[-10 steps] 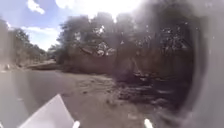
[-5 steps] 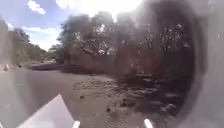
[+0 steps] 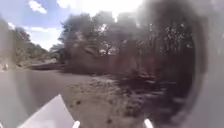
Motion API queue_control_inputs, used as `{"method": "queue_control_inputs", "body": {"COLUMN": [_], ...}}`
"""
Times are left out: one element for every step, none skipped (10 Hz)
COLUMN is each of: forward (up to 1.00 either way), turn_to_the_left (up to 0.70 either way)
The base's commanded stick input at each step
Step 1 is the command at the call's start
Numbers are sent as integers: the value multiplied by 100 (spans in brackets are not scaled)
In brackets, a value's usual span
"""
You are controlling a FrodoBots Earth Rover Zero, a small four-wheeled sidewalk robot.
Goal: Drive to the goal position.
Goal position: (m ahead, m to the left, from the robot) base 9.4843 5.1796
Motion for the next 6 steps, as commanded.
{"method": "queue_control_inputs", "body": {"forward": [50,50,50,50,50,50], "turn_to_the_left": [0,0,0,0,0,0]}}
